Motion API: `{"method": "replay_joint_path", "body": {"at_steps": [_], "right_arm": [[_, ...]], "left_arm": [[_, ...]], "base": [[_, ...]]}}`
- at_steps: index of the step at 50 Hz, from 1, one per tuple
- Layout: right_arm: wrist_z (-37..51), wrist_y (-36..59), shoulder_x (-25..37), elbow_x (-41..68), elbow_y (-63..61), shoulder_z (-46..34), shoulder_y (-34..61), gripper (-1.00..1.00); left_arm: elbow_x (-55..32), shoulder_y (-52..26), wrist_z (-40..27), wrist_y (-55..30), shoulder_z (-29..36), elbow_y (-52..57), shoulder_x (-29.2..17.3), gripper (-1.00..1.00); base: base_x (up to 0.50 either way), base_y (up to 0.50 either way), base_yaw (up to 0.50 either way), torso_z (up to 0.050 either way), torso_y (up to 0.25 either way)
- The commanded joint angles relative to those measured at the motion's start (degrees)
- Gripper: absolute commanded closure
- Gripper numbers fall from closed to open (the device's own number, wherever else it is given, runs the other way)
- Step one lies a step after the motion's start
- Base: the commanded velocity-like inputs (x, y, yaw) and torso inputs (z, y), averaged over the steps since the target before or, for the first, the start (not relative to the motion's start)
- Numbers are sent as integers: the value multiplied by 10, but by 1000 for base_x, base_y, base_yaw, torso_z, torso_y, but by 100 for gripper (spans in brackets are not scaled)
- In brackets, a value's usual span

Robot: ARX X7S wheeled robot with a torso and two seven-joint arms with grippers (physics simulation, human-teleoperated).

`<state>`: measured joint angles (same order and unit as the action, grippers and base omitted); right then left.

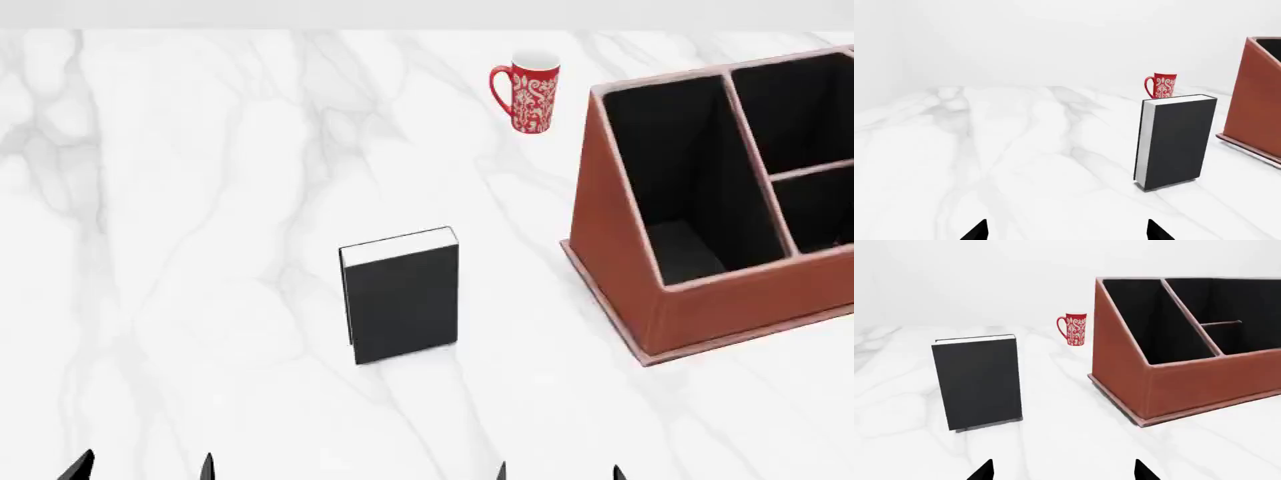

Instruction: Pick up the book and place it in the left compartment of the caddy.

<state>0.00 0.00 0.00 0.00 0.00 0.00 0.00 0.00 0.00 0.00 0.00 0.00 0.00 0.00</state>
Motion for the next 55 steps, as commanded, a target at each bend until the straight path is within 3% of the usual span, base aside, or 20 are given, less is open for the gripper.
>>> {"method": "replay_joint_path", "body": {"at_steps": [1, 13, 24, 34, 44, 50, 51, 55], "right_arm": [[26, -4, 21, 22, 6, -27, 2, -100], [38, 40, 35, 44, -63, -43, -10, -100], [60, 157, 55, 62, -224, -45, -28, -100], [75, 247, 72, 77, -355, -49, -40, -100], [89, 315, 83, 91, -433, -51, -41, -100], [114, 433, 92, 104, -507, -41, -14, -100], [131, 494, 109, 94, -593, -63, -8, -100], [148, 495, 121, 117, -599, -65, -4, -100]], "left_arm": [[-6, -2, -7, 4, 7, -5, -6, -100], [-34, 7, -28, -61, 27, 77, -32, -100], [-58, 23, -41, -197, 19, 261, -62, -100], [-71, 29, -53, -264, 9, 353, -82, -100], [-114, 9, -62, -354, -29, 427, -94, -100], [-142, 2, -66, -399, -57, 479, -103, -100], [-162, 12, -65, -413, -78, 521, -104, -100], [-164, 12, -67, -415, -78, 523, -106, -100]], "base": [[0, 0, 0, 0, 0], [0, 0, 0, 0, 0], [0, 0, 0, 0, 0], [0, 0, 0, 0, 0], [0, 0, 0, 0, 0], [0, 0, 0, 0, 0], [0, 0, 0, 0, 0], [0, 0, 0, 0, 0]]}}
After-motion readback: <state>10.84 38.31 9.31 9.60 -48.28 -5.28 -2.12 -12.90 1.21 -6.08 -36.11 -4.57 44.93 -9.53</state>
